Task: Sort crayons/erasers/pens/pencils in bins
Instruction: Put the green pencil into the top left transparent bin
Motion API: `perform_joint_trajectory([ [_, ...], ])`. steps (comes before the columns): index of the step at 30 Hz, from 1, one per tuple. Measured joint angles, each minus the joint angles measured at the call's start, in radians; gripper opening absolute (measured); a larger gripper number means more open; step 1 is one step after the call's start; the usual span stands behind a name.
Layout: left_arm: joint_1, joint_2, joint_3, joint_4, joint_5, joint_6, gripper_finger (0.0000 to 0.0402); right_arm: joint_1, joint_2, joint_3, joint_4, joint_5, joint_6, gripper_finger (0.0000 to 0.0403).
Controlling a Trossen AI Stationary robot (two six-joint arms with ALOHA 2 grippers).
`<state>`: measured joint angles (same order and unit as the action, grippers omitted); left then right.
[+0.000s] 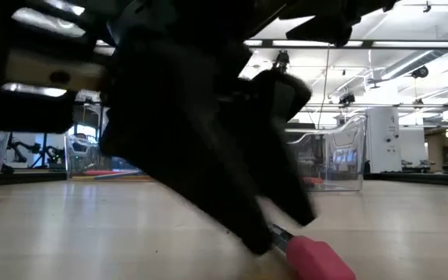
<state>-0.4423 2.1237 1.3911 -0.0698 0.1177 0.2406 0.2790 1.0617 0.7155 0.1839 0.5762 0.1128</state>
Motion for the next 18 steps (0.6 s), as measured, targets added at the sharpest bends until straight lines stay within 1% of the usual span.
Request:
perform_joint_trajectory([
  [2, 0.002, 0.007, 0.012, -0.050, 0.001, 0.008, 0.0157, 0.000, 0.009, 0.000, -0.002, 0.000, 0.001, 0.0324],
  [6, 0.004, 0.012, 0.013, -0.074, -0.003, 0.008, 0.0157, 0.000, 0.022, 0.000, 0.000, 0.000, 0.000, 0.0326],
  [9, 0.003, 0.011, 0.005, -0.072, -0.068, 0.005, 0.0146, 0.000, 0.028, 0.000, 0.000, 0.000, 0.000, 0.0326],
  [12, 0.005, 0.011, 0.002, -0.073, -0.099, 0.007, 0.0113, 0.000, 0.028, 0.000, 0.000, 0.000, 0.002, 0.0325],
  [18, 0.010, 0.011, -0.005, -0.088, -0.112, 0.014, 0.0019, 0.000, 0.026, 0.000, -0.001, 0.000, 0.000, 0.0325],
])
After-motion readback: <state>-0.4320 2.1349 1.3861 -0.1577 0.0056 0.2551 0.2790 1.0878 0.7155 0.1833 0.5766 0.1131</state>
